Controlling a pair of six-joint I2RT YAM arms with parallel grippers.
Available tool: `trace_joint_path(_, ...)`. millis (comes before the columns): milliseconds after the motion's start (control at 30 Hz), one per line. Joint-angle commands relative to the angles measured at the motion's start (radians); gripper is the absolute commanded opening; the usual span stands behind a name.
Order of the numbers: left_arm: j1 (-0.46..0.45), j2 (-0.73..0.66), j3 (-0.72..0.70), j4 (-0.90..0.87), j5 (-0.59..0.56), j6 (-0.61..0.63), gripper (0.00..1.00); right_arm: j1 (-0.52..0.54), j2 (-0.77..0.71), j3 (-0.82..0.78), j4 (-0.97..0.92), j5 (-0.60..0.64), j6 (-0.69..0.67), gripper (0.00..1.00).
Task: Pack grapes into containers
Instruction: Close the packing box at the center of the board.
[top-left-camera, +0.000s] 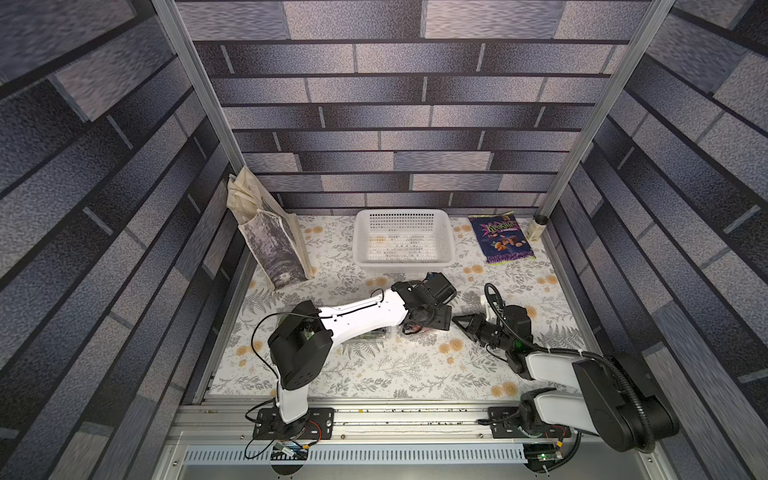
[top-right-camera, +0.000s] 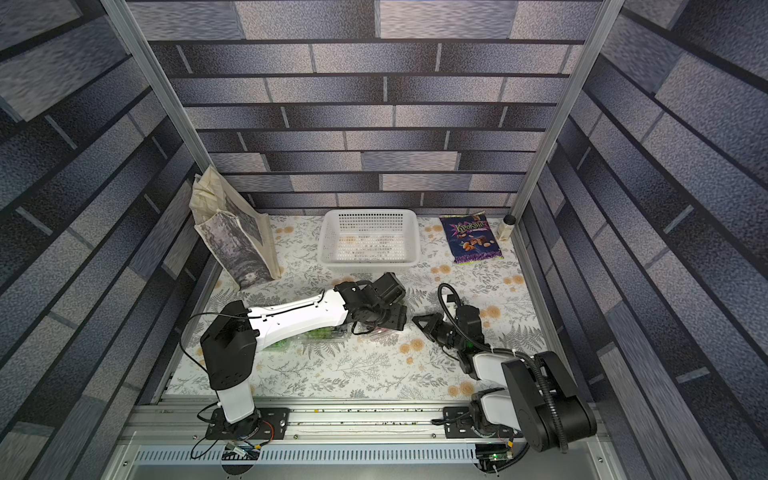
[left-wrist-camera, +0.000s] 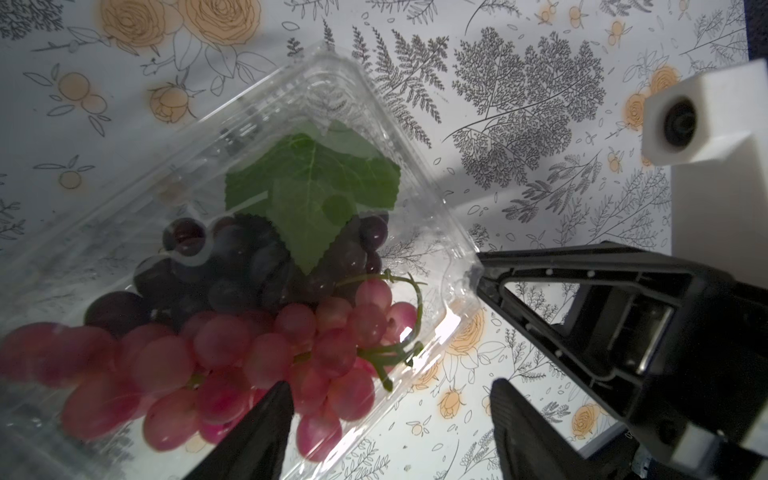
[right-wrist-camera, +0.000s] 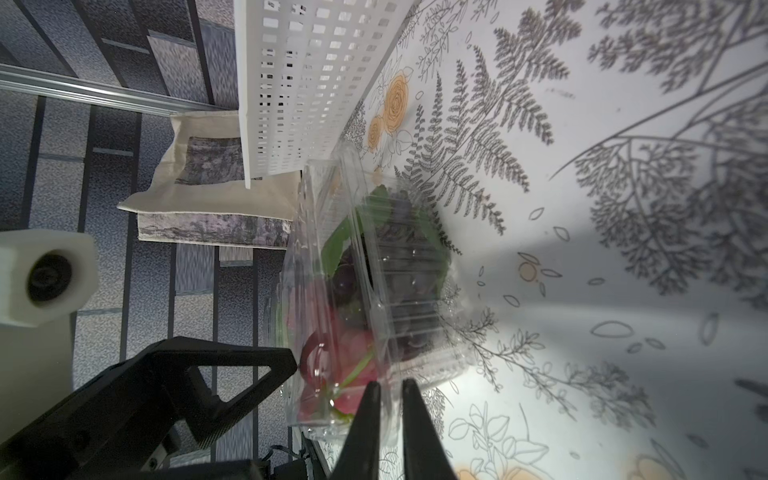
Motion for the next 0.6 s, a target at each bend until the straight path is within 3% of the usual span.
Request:
trace_joint_path(0, 0.014, -0.013, -0.014, -0.009, 0.002, -0.012, 0.77, -0.005, -0.043, 0.002, -0.066, 0.000, -0.015, 0.30)
trace_joint_path(300, 0.044, -0.176, -0.097, -0.003, -0.040, -0.051, 0.82, -0.004, -0.363, 0.159, -0.601, 0.107, -0.218, 0.58)
trace_joint_path(433, 0.054, -0.246, -0.175, -0.005, -0.076, -0.093, 0.84, -0.005, -0.387, 0.238, -0.740, 0.102, -0.305, 0.67)
trace_joint_path(567, 0.071, -0.315, -0.276, 0.047, -0.103, -0.149, 0.86, -0.005, -0.364, 0.275, -0.746, 0.099, -0.324, 0.71)
